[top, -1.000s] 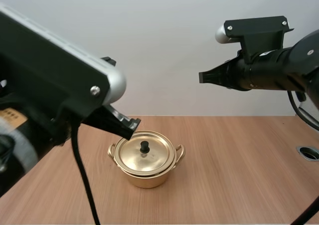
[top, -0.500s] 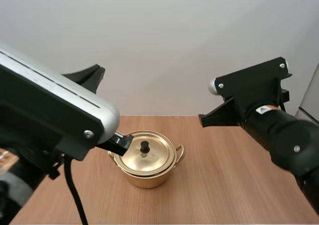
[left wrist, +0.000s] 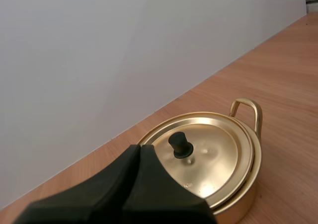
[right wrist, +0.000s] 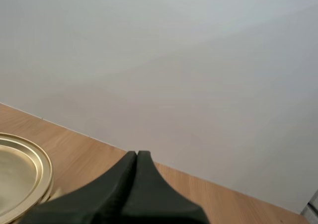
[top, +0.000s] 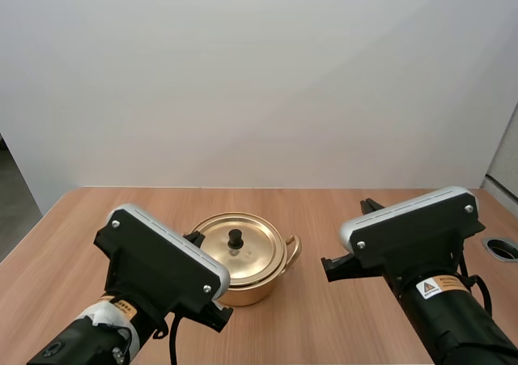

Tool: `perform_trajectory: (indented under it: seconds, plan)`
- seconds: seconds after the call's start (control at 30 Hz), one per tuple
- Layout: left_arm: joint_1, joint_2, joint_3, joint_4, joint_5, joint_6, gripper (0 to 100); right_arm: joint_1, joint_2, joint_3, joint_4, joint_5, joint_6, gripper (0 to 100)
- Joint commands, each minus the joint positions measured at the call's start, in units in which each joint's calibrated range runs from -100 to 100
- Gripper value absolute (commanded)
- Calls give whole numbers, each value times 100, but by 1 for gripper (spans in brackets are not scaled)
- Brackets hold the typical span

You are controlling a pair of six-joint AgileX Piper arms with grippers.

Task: Open the pot, put the car inside, and close it

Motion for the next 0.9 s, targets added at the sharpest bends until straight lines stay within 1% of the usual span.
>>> perform_trajectory:
  seconds: [0.0, 0.03, 0.07, 0.1, 0.13, 0.23, 0.33, 0.4, 0.43, 0.5, 0.57, 0.6, 0.63, 0.77, 0.83, 0.87]
  plan:
    - [-4, 0, 89, -44, -2, 1, 0, 16, 0, 51, -2811, 183, 3644, 0]
    - [-4, 0, 194, -44, -2, 1, 0, 48, 0, 51, -3264, 340, 4165, 0]
    - [-4, 0, 362, -44, -2, 1, 0, 82, 0, 82, -3398, 473, 4528, 0]
    - [-4, 0, 574, -44, -2, 1, 0, 130, 0, 118, -3398, 606, 4688, 0]
    - [-4, 0, 714, -44, -2, 1, 0, 183, 0, 153, -3398, 763, 4688, 0]
    - [-4, 0, 714, -175, -786, 1, 0, 280, 0, 256, -3384, 1329, 4679, 0]
    - [-4, 0, 714, -145, -825, 1, 0, 280, 0, 448, -3384, 1671, 4669, 0]
    - [-4, 0, 714, -145, -825, 1, 0, 280, 0, 448, -3398, 1719, 4533, 0]
    - [-4, 0, 714, -145, -825, 1, 0, 280, 0, 448, -3398, 1975, 4427, 0]
    - [-4, 0, 714, -145, -825, 1, 0, 280, 0, 448, -3384, 1970, 4232, 0]
    - [-4, 0, 714, -146, -785, -29, 0, 280, 0, 448, -3372, 1970, 4222, 0]
    - [-4, 0, 714, -194, -707, -246, 0, 280, 0, 448, -3354, 1970, 4222, 0]
    - [-4, 0, 714, -290, -690, -637, 0, 280, 0, 448, -3342, 1970, 4222, 0]
    - [-4, 0, 714, -303, -787, -2645, 0, 280, 0, 448, -3333, 1970, 4154, 0]
    - [-4, 0, 714, -215, -769, -3192, 0, 280, 0, 448, -3333, 1970, 4154, 0]
    - [-4, 0, 714, -102, -769, -3263, 0, 280, 0, 448, -3333, 1970, 4156, 0]
